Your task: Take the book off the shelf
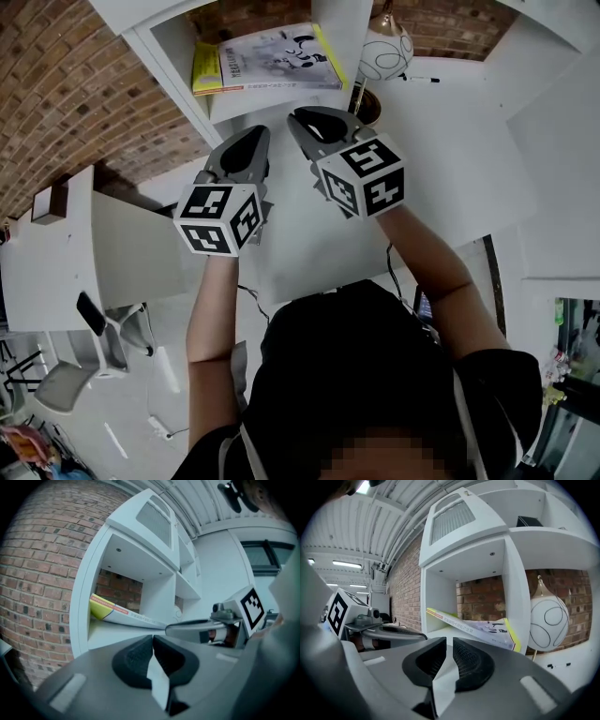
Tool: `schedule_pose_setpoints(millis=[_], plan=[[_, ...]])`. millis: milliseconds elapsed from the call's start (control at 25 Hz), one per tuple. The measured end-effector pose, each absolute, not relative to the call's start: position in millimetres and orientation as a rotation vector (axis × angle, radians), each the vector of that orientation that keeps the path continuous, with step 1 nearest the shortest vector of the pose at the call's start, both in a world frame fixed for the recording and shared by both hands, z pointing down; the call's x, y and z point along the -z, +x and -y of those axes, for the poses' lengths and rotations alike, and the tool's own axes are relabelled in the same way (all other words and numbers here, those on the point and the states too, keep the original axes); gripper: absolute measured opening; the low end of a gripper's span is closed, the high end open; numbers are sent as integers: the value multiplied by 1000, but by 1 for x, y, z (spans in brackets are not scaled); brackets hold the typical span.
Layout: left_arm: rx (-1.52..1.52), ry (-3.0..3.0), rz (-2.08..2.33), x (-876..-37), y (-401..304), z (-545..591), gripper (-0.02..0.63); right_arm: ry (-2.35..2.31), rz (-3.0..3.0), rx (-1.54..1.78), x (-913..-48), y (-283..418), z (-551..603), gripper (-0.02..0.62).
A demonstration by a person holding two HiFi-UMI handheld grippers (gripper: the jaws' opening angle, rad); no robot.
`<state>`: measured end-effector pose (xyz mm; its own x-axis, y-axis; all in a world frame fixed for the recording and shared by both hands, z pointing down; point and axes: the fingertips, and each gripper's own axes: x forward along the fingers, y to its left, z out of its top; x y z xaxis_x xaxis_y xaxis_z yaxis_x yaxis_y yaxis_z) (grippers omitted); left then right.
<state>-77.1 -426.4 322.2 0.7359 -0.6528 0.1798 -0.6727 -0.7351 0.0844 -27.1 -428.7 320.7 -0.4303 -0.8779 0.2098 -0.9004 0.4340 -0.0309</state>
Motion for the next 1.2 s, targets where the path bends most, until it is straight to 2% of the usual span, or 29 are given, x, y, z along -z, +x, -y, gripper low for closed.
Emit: schedule_pose_setpoints(millis=[680, 920, 1200], plan=[[-113, 2740, 1073, -315, -103, 434, 6, 1433, 2255, 342, -292, -45, 475, 176], [-106, 2725, 1078, -317, -106, 435, 6, 1320, 2143, 513, -294, -61, 492, 190], [-98, 2693, 1086, -325, -114, 438, 6, 1261, 2090, 542, -304, -67, 508, 201]])
